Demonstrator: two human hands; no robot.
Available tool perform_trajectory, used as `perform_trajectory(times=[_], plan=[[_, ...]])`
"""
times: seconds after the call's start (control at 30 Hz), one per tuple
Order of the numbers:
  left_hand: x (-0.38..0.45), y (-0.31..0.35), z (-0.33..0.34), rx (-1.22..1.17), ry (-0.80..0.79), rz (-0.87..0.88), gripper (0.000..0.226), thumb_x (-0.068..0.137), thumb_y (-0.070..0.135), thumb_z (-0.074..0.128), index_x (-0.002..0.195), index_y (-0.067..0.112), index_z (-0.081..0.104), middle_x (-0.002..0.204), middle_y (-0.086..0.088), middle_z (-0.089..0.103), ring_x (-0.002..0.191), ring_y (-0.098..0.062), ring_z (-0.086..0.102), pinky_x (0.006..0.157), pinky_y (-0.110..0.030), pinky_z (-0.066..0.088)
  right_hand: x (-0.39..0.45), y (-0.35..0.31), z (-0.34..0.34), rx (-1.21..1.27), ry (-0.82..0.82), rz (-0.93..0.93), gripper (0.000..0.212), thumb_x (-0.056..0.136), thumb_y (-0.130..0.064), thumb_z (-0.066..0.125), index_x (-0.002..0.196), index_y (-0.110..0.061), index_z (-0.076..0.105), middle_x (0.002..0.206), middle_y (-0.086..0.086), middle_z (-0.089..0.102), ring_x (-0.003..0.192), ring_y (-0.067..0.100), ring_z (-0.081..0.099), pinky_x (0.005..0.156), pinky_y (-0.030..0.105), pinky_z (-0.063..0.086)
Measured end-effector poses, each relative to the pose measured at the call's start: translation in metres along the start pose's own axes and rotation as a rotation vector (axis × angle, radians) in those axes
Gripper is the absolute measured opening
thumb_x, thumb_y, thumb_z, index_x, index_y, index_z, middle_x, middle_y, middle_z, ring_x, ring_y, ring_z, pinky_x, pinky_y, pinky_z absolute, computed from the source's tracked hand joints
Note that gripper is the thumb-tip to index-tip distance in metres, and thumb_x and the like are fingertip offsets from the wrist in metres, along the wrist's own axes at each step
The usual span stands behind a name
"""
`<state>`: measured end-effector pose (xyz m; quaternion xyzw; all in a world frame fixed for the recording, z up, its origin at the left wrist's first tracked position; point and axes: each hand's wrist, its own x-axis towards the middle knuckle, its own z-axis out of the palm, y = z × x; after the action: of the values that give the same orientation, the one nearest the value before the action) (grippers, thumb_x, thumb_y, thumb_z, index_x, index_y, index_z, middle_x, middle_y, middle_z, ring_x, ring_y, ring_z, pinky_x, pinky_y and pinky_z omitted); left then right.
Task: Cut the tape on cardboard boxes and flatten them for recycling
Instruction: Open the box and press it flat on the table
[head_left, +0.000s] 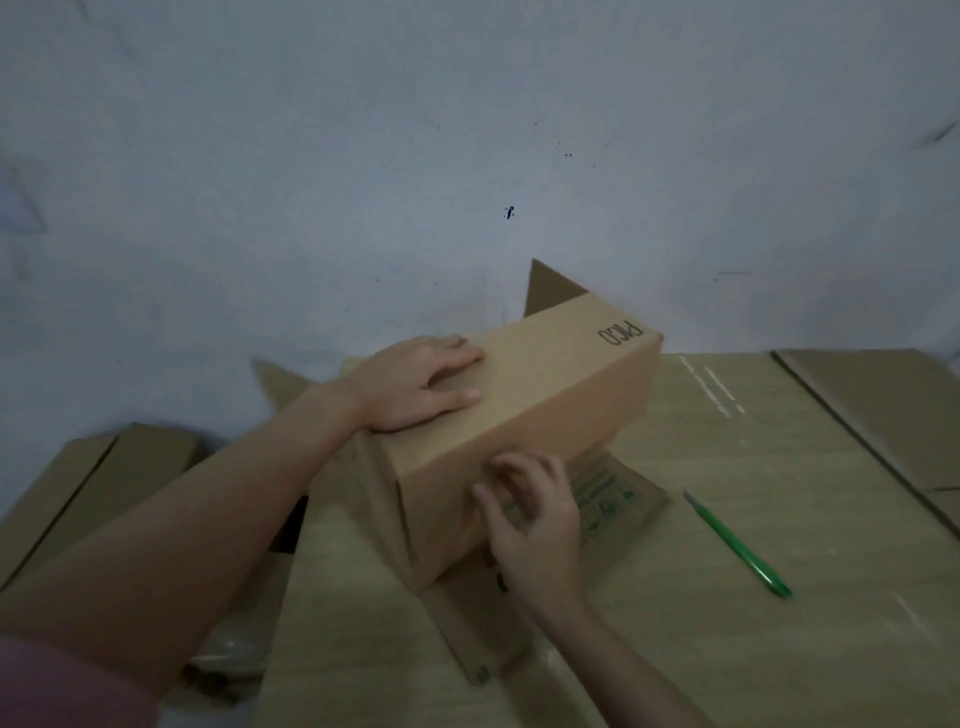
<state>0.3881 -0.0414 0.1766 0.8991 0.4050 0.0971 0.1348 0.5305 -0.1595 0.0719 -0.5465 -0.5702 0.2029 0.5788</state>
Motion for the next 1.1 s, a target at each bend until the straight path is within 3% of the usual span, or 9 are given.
perform_trajectory(times=[0.07,0.13,0.23,0.4,0.53,0.63,0.83,1.0,1.1], plan=[[0.000,0.001,0.002,0.063,0.121,0.099,0.065,0.085,0.055,0.037,0.134,0.016,0.052,0.141,-0.003,0.049,0.129,-0.019,0.044,0.105,-0.027,0.030,0.003,0.001,0.003,0.010,0.137,0.317,0.065,0.064,-0.037,0.085,0.119,-0.022,0.052,0.118,-0.004,0.045,0.107,0.015,0.051,0.097,0.037,0.044],[-0.007,0.004,0.006,0.046,0.209,0.237,0.057,0.088,0.051,0.037,0.121,0.011,0.063,0.126,-0.004,0.061,0.116,-0.020,0.055,0.098,-0.027,0.039,0.011,0.003,0.002,0.220,0.098,0.608,0.111,0.042,-0.056,0.088,0.134,-0.019,0.036,0.127,0.000,0.048,0.114,0.015,0.052,0.102,0.041,0.043],[-0.030,0.005,0.011,0.114,0.249,0.414,0.059,0.090,0.056,0.040,0.122,0.011,0.062,0.126,-0.005,0.060,0.116,-0.018,0.054,0.097,-0.025,0.035,0.024,0.001,-0.002,0.489,0.090,0.704,0.129,0.027,-0.054,0.091,0.136,-0.022,0.029,0.122,0.004,0.059,0.109,0.021,0.060,0.094,0.052,0.049],[-0.060,-0.013,0.018,0.181,0.392,0.507,0.067,0.089,0.056,0.048,0.135,0.007,0.044,0.133,-0.014,0.052,0.121,-0.022,0.049,0.100,-0.036,0.041,0.042,-0.041,-0.025,0.303,0.311,0.471,0.090,0.071,-0.013,0.080,0.142,-0.017,0.024,0.125,0.000,0.053,0.106,0.013,0.058,0.095,0.032,0.047],[-0.056,-0.007,0.020,-0.097,0.648,0.495,0.041,0.098,0.024,0.044,0.134,0.016,0.026,0.131,-0.016,0.042,0.098,-0.021,0.060,0.073,-0.038,0.056,0.070,-0.078,-0.036,0.379,0.194,0.191,0.072,0.089,-0.028,0.061,0.144,-0.030,0.013,0.121,-0.014,0.050,0.100,0.002,0.062,0.089,0.030,0.052],[-0.044,0.000,0.019,-0.109,0.789,0.525,0.038,0.095,0.004,0.044,0.123,0.023,0.026,0.132,-0.018,0.035,0.078,-0.027,0.060,0.054,-0.034,0.054,0.083,-0.077,-0.026,0.326,0.105,0.151,0.058,0.093,-0.023,0.055,0.139,-0.023,0.019,0.120,-0.018,0.047,0.105,0.001,0.059,0.092,0.027,0.049],[-0.034,0.004,0.028,-0.010,0.809,0.262,0.033,0.087,0.002,0.037,0.112,0.018,0.051,0.112,-0.020,0.056,0.073,-0.030,0.064,0.049,-0.038,0.053,0.073,-0.030,0.001,0.085,-0.145,0.414,0.049,0.085,-0.019,0.068,0.126,-0.022,0.041,0.121,-0.004,0.052,0.108,0.012,0.053,0.084,0.025,0.046],[-0.030,0.003,0.029,-0.085,0.663,0.251,0.036,0.097,0.019,0.035,0.131,0.025,0.043,0.117,-0.015,0.061,0.094,-0.027,0.060,0.073,-0.041,0.054,0.040,-0.022,-0.017,0.016,-0.327,0.207,0.009,0.089,-0.024,0.063,0.089,-0.015,0.064,0.085,-0.002,0.064,0.081,0.010,0.060,0.070,0.026,0.047],[-0.028,0.016,0.025,-0.012,0.631,0.310,0.040,0.096,0.018,0.038,0.136,0.021,0.040,0.104,-0.016,0.064,0.074,-0.024,0.062,0.061,-0.032,0.054,0.031,-0.023,-0.045,0.063,-0.461,0.202,0.020,0.092,-0.024,0.059,0.080,-0.008,0.059,0.071,-0.002,0.055,0.066,0.007,0.052,0.059,0.022,0.038]])
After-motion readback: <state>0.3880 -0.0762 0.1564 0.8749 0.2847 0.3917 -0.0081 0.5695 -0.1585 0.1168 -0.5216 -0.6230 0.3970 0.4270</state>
